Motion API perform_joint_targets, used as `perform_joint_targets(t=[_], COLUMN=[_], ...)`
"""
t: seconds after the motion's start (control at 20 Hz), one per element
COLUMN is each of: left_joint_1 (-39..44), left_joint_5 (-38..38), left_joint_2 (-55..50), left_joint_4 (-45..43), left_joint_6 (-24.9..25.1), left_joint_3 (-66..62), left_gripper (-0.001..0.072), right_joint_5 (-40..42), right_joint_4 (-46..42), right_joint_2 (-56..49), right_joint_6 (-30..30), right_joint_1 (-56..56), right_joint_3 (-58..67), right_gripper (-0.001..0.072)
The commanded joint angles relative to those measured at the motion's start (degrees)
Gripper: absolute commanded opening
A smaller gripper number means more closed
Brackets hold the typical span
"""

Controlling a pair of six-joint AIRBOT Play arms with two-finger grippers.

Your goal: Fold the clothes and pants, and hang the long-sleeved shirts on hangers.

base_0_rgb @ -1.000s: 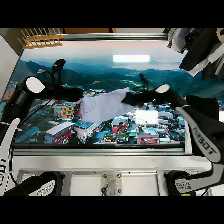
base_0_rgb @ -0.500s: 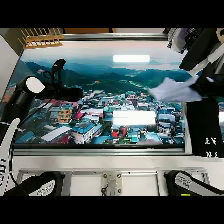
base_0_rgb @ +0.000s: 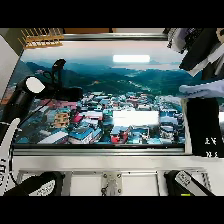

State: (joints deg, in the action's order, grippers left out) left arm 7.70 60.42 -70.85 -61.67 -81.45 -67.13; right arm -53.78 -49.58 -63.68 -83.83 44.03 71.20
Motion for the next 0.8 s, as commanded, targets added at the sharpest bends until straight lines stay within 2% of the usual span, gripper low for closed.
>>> perform_joint_targets(t=[0.0,0.3,0.4,0.55,0.75], left_joint_1=[0.04,0.04,0.04,0.04,0.04], left_joint_5=[-0.04,0.00,0.00,0.02,1.62], left_joint_2=[0.02,0.02,0.02,0.02,0.02], left_joint_4=[-0.04,-0.04,-0.04,-0.04,-0.13], left_joint_6=[0.02,0.04,0.04,0.04,0.07], left_joint_3=[0.02,0.00,0.02,0.02,0.02], left_gripper=[0.0007,0.0007,0.0007,0.0008,0.0008], right_joint_5=[-0.11,-12.90,-16.70,-18.71,-18.18], right_joint_4=[-4.15,-26.58,-33.64,-39.15,-41.13], right_joint_2=[4.02,11.93,15.15,18.78,19.91], right_joint_6=[-5.22,-17.03,-18.49,-18.47,-19.50], right_joint_1=[0.90,0.87,0.87,0.90,0.87], right_joint_3=[0.13,-3.54,-7.65,-15.34,-23.19], right_gripper=[0.0016,0.0016,0.0016,0.0016,0.0017])
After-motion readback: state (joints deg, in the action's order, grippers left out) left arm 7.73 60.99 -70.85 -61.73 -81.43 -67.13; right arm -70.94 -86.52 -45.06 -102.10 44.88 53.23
